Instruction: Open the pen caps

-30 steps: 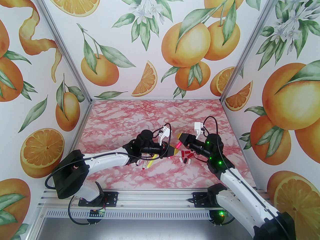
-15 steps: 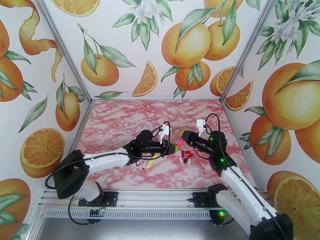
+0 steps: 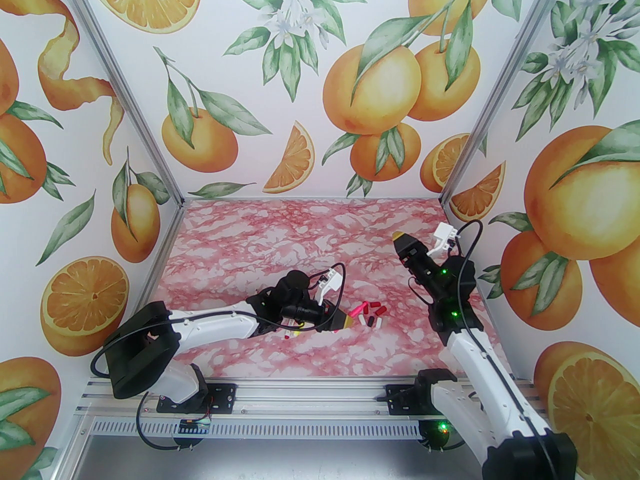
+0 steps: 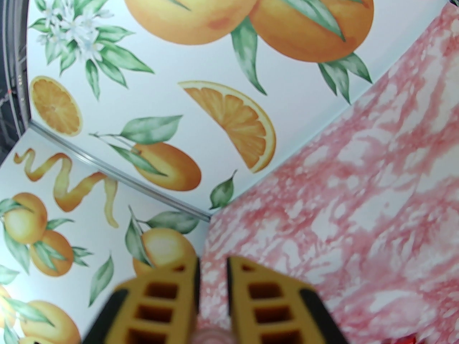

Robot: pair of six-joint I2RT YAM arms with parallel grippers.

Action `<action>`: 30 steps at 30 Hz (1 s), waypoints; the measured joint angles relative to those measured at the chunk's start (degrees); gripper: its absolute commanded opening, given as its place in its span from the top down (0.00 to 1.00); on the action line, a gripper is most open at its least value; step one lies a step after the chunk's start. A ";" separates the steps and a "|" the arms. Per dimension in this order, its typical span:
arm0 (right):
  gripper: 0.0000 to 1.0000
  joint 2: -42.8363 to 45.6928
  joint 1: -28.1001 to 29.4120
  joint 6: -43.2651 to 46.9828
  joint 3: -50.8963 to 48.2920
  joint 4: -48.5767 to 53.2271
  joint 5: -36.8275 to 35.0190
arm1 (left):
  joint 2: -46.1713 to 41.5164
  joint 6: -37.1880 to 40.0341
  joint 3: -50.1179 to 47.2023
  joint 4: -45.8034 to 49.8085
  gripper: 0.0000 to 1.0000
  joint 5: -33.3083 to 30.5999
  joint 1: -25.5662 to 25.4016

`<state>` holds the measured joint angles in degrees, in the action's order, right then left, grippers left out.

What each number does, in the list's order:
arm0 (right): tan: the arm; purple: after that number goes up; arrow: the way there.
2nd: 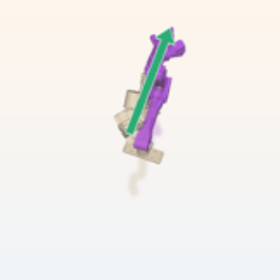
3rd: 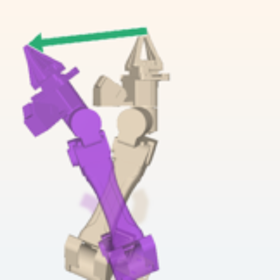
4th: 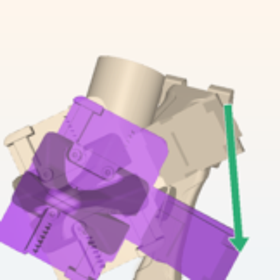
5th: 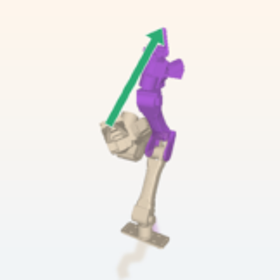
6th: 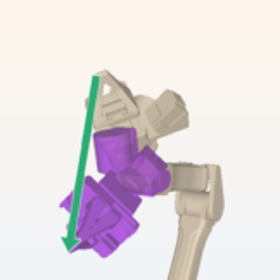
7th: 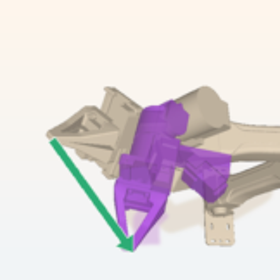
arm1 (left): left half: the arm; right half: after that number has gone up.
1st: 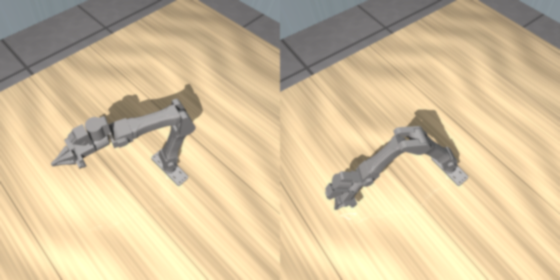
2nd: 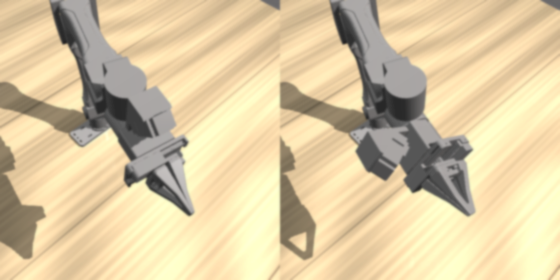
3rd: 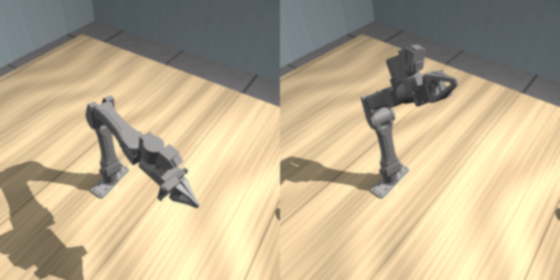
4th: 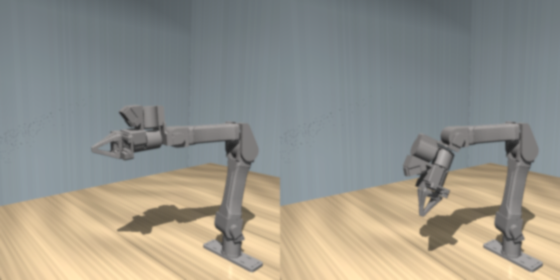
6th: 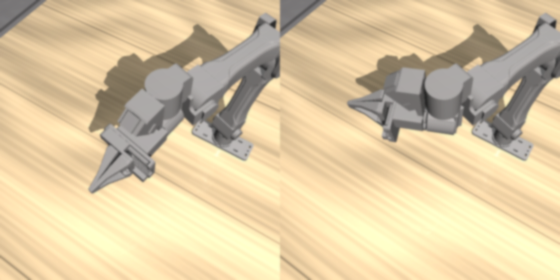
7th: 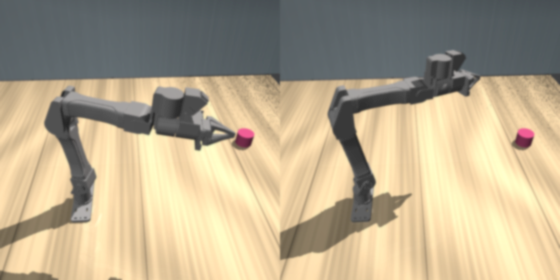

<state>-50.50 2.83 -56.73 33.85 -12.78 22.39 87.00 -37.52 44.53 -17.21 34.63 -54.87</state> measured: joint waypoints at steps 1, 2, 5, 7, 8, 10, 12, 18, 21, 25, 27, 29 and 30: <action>1.00 -0.17 0.98 1.73 1.05 3.87 -0.26 | -0.44 0.17 0.00 1.25 1.00 -1.31 0.11; 1.00 -0.26 2.51 3.87 2.08 8.35 -0.98 | -0.98 0.52 0.11 3.08 1.00 -2.97 0.13; 0.99 -0.42 7.72 10.03 3.80 20.63 -3.32 | -2.16 1.86 0.63 8.17 1.00 -8.24 -0.02; 0.96 -1.07 9.88 13.07 3.82 26.75 -4.09 | -2.38 2.47 1.01 10.88 1.00 -11.74 -0.61; 0.96 -1.88 10.47 14.53 3.82 29.59 -4.31 | -2.36 2.93 1.20 12.26 1.00 -13.66 -1.07; 0.95 -4.09 11.08 16.98 3.76 33.70 -4.79 | -2.38 3.43 1.31 14.78 1.00 -16.94 -1.95; 0.94 -6.88 11.28 19.08 3.76 36.68 -5.46 | -2.38 3.65 1.31 17.00 1.00 -19.89 -2.84; 0.92 -16.26 11.41 23.67 3.76 39.80 -8.98 | -2.32 4.85 1.53 23.23 1.00 -28.39 -5.51; 0.87 -19.85 11.41 24.76 3.78 40.04 -10.88 | -1.77 4.92 2.10 25.73 1.00 -31.43 -6.34; 0.84 -21.86 11.41 25.51 3.76 39.87 -11.96 | -0.42 4.94 2.51 27.50 1.00 -33.75 -6.82; 0.83 -22.25 11.41 25.79 3.76 39.54 -12.26 | 0.33 5.05 2.60 28.20 1.00 -34.53 -6.99; 0.81 -22.53 11.41 26.01 3.76 39.34 -12.57 | 1.33 5.09 2.91 28.94 1.00 -34.93 -7.06; 0.80 -22.69 11.41 26.03 3.76 39.12 -12.61 | 1.81 5.14 3.04 29.22 1.00 -35.06 -7.10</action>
<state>-73.19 14.24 -30.70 37.60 26.35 9.78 88.82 -32.38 47.57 12.01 -0.43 -61.98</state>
